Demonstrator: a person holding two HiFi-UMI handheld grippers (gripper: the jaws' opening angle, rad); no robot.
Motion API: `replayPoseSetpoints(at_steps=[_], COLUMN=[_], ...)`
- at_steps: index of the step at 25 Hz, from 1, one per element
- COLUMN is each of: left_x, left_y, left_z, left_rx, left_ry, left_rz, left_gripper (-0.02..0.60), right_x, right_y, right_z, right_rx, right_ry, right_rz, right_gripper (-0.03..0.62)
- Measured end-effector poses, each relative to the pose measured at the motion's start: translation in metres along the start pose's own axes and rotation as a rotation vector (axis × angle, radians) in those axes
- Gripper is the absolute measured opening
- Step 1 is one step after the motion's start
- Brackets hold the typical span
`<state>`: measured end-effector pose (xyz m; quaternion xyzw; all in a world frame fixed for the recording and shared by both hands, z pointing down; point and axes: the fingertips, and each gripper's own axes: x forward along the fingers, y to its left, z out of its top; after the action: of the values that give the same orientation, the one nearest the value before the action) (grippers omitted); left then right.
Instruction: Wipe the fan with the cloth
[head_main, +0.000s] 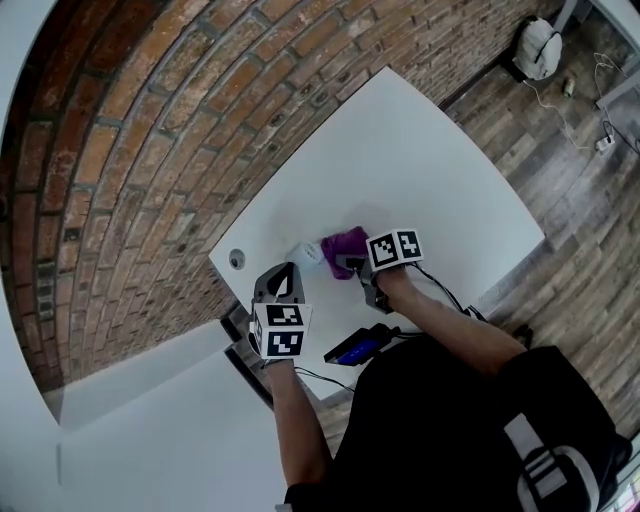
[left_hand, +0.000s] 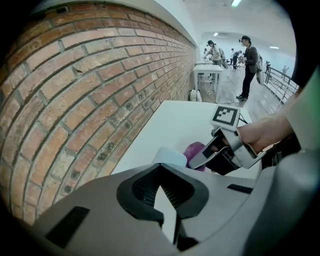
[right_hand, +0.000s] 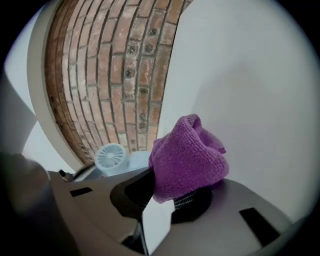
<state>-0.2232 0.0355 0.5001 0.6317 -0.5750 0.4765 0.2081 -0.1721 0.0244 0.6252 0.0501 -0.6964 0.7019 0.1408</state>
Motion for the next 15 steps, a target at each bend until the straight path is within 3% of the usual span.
replayPoseSetpoints(at_steps=[3, 6, 10, 13, 15], left_x=[0.001, 0.000, -0.001, -0.001, -0.001], left_y=[0.001, 0.001, -0.001, 0.001, 0.000], left_z=[0.002, 0.001, 0.001, 0.001, 0.000], left_rx=[0.003, 0.004, 0.003, -0.001, -0.005], left_ry=[-0.007, -0.002, -0.003, -0.004, -0.004], left_rz=[0.000, 0.003, 0.002, 0.007, 0.005], left_gripper=[-0.002, -0.003, -0.002, -0.003, -0.003], right_x=[-0.016, -0.012, 0.009, 0.017, 0.010], right_y=[0.051, 0.063, 0.030, -0.011, -0.028], right_z=[-0.008, -0.015, -0.017, -0.018, -0.007], right_rx=[0.073, 0.054, 0.014, -0.107, -0.177], right_ry=[0.002, 0.023, 0.062, 0.131, 0.120], right_rz=[0.183, 0.210, 0.104, -0.075, -0.162], right_gripper=[0.065, 0.066, 0.065, 0.064, 0.064])
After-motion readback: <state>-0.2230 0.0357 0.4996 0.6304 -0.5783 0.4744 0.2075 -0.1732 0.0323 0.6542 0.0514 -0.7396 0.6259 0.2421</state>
